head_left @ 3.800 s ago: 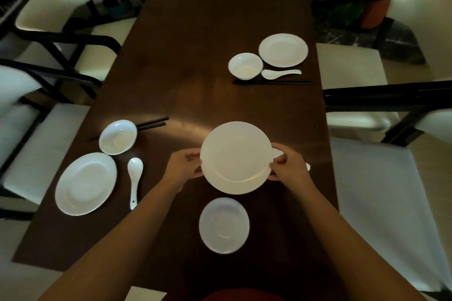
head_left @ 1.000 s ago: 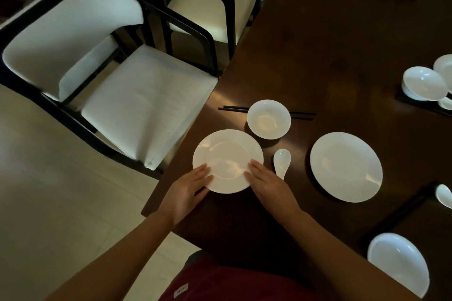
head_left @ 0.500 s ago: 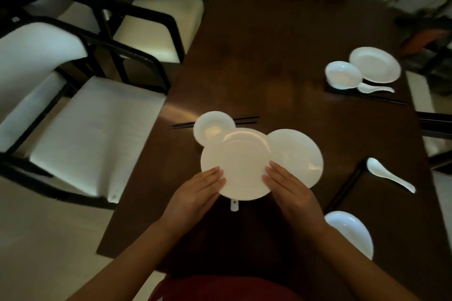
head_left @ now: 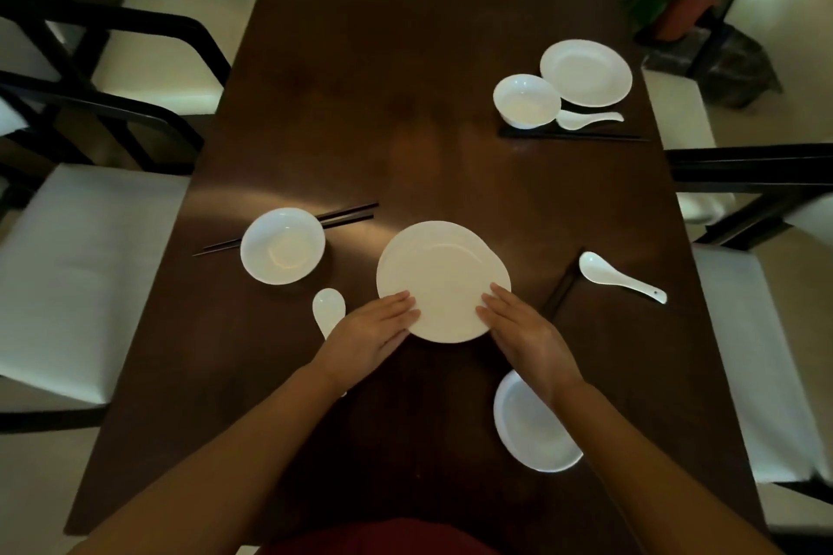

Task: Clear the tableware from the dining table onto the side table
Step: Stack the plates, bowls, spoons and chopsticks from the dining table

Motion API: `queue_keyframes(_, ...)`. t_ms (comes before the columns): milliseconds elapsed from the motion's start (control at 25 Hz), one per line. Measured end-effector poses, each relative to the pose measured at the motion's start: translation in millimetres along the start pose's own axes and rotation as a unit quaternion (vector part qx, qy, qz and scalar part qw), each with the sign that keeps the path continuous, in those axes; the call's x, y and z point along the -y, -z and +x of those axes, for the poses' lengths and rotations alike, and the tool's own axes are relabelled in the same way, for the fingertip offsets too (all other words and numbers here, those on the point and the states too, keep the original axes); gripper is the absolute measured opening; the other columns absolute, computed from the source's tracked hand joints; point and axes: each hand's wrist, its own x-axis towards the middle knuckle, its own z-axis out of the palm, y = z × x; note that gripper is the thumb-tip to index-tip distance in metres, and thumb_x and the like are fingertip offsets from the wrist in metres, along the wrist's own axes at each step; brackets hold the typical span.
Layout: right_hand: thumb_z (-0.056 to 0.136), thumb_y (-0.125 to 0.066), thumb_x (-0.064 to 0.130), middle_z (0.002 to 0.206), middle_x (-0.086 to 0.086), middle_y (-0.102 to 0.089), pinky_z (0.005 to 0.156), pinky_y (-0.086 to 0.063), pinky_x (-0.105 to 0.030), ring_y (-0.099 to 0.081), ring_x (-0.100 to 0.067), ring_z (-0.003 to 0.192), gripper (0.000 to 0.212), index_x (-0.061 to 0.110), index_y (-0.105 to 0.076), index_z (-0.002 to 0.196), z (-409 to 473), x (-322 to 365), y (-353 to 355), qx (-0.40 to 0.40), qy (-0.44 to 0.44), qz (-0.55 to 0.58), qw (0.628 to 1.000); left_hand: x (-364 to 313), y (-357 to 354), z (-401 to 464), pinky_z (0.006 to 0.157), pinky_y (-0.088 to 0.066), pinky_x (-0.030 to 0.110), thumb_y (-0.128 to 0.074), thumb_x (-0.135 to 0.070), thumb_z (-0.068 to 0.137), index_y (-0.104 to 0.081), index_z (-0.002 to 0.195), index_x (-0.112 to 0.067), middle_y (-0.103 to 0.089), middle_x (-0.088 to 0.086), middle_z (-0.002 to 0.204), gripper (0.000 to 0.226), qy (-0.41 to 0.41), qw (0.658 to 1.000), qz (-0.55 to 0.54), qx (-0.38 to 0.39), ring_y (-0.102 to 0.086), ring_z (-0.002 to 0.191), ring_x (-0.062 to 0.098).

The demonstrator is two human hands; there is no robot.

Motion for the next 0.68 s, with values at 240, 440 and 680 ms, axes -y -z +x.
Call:
queue_keyframes(240,0.076,-0.071,0.0,0.117,-0.021,-0.065,0.09,-0.05,-0.051,-0.056,-0.037,0.116,0.03,0.0,-0.068,0.106,13,-15,-8,0.088,-0.031,0.035,0.995,5,-6,8,0.095,-0.043,0.042,-0.071,-0.008,0.078,-0.066,0.113,-0.007,-0.065,0.013,0.119,0.035,0.013,0.999,0.003,0.048,-0.058,0.115,0.028)
queue_keyframes(440,0.082,-0.066,0.006,0.123,-0.019,-0.062,0.094,-0.048,-0.046,-0.05,-0.034,0.124,0.028,0.001,-0.065,0.11,16,-24,-16,0.121,-0.035,0.025,0.992,7,-8,11,0.095,-0.048,0.05,-0.069,-0.014,0.08,-0.065,0.115,-0.01,-0.065,0.01,0.121,0.035,0.017,0.997,0.025,0.074,-0.057,0.117,0.026)
queue_keyframes(680,0.09,-0.057,0.016,0.138,-0.01,-0.05,0.106,-0.037,-0.035,-0.036,-0.024,0.136,0.034,0.01,-0.057,0.124,18,-21,-26,0.171,-0.061,0.027,0.983,9,-2,10,0.106,-0.03,0.053,-0.068,-0.021,0.082,-0.064,0.116,-0.012,-0.062,0.007,0.126,0.036,0.003,0.992,0.073,0.105,-0.05,0.125,0.024)
